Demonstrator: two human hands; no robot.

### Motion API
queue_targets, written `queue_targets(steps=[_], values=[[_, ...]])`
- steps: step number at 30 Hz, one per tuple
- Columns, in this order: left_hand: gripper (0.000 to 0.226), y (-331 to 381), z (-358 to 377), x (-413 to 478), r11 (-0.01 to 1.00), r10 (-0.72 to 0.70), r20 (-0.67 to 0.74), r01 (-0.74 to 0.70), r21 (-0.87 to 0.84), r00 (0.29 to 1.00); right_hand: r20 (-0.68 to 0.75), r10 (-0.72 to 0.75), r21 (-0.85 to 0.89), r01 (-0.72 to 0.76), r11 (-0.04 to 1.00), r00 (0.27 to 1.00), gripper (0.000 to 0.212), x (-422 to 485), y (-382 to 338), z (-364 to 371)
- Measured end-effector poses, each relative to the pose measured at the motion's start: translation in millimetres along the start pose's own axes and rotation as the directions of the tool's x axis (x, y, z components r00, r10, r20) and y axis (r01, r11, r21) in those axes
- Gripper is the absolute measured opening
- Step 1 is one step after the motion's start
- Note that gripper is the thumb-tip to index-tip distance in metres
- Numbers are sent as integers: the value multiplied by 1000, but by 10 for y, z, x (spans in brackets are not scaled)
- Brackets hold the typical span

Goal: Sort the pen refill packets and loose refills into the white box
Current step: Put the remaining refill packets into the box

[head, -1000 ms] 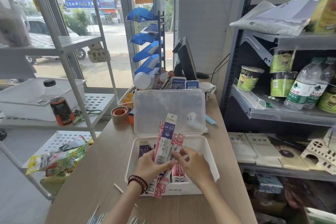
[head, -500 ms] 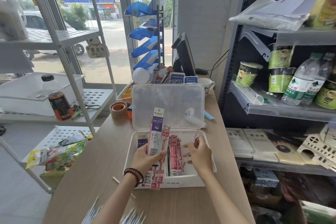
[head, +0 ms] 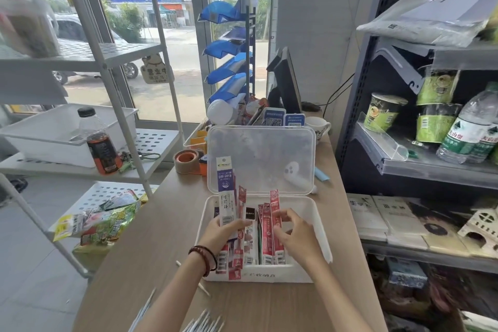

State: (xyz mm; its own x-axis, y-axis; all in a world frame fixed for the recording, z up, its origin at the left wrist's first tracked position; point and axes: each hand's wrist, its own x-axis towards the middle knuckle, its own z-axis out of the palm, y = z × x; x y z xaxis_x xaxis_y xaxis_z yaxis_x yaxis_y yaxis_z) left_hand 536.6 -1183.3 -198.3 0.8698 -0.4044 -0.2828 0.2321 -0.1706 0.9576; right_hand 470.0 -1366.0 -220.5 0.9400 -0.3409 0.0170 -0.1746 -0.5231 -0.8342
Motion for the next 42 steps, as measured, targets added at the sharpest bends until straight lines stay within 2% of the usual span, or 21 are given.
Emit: queue_targets(steps=[4,7,9,11,15,17,22,25,28,30,35,38,40,42], values=[[24,20,8,-25,999,-38,9,38,-34,999,-9,-14,76,15,997,1000,20,40,23,-5],[39,15,13,1,1000,-2,-31,2,0,1000,-32,-36,115,40,993,999,21,22,-23,-37],[50,13,2,16,1000,2,-61,-1,6,998,21,-41,144,38,989,999,23,9,-66,-41],[47,0,-11,29,1000,16,-63,-16,7,998,91,-45,148,31,988,995,27,14,-79,-26],[26,1,-19,11,999,6,-55,-8,-37,998,163,-28,119,9,993,986,32,32,-67,-20],[23,0,-7,2,997,-9,-46,6,-78,999,185,-7,78,-7,997,983,36,30,-19,-2],[17,-29,0,12,997,-12,-50,8,-79,999,126,40,-7,-39,999,991,44,46,52,42],[14,-46,6,15,997,30,-37,-33,-67,999,81,42,8,-43,999,996,39,43,36,34],[10,-45,4,33,998,69,-57,-69,-8,996,96,32,26,-35,999,995,31,49,34,31],[10,-47,5,53,997,77,-62,-78,-6,995,141,21,-9,-20,1000,990,34,56,39,45],[22,-63,3,65,997,80,-81,-81,-7,993,205,62,-183,-23,983,977,72,68,18,73],[29,-75,8,66,997,77,-68,-77,4,995,211,84,-223,-36,974,974,86,64,23,75],[34,-81,4,76,997,80,-68,-79,17,995,201,78,-232,-30,972,976,86,62,31,82],[35,-90,0,91,997,80,-72,-78,29,994,172,49,-241,-6,971,984,71,58,10,76]])
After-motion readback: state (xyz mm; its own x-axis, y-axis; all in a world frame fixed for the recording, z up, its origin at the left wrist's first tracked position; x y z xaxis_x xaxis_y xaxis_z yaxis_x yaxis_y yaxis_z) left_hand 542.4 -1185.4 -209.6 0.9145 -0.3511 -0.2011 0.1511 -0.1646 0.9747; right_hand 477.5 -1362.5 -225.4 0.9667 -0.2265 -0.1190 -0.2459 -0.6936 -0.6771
